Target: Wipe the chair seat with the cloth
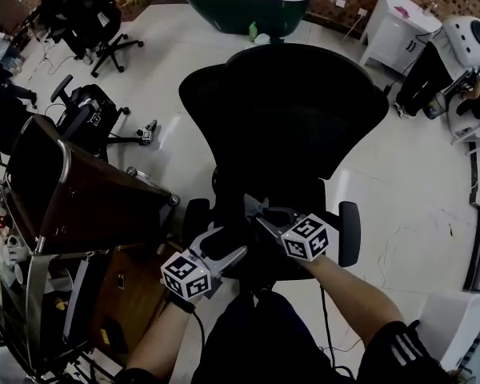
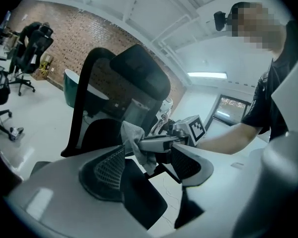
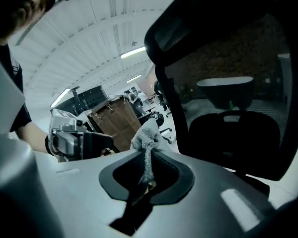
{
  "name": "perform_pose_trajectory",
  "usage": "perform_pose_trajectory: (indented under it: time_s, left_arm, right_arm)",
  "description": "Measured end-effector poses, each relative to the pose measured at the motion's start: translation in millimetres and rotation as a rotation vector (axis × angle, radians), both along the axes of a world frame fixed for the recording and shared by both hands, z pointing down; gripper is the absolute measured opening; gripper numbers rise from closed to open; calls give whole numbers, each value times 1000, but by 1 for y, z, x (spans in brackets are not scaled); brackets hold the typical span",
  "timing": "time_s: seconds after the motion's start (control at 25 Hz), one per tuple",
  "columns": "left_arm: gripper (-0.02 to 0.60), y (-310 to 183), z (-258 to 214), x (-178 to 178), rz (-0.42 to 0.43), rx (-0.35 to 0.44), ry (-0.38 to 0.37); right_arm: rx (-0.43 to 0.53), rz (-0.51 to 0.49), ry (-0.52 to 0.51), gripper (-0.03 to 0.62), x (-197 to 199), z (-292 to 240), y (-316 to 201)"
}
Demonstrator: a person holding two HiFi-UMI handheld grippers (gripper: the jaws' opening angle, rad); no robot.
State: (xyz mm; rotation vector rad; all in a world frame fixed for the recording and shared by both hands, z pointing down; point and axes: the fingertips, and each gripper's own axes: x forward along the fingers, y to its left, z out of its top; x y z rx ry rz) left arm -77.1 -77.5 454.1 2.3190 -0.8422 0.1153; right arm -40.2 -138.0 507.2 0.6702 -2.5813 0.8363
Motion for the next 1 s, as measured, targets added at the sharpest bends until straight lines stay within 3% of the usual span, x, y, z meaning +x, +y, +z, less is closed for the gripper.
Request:
perform_pose_trajectory:
  time_s: [0.32,0.52,0.8,1.0]
  left_arm:
    - [321,-45,79,-3,-36,-37,7]
    - [324,-54,120,-9,-57,-44,42]
    - [325,-63,155,-13,-95,-70,38]
    - [325,-62,172,-6,-68,-94,35]
  right_arm:
    - [-71,-92,232,35,-48,169,-74]
    - [-78,-133,303,35,-73,256,-91]
    - [-82,-187,349,35,-111,319,-108]
    - [-51,-256,416,35,-107,343,-111]
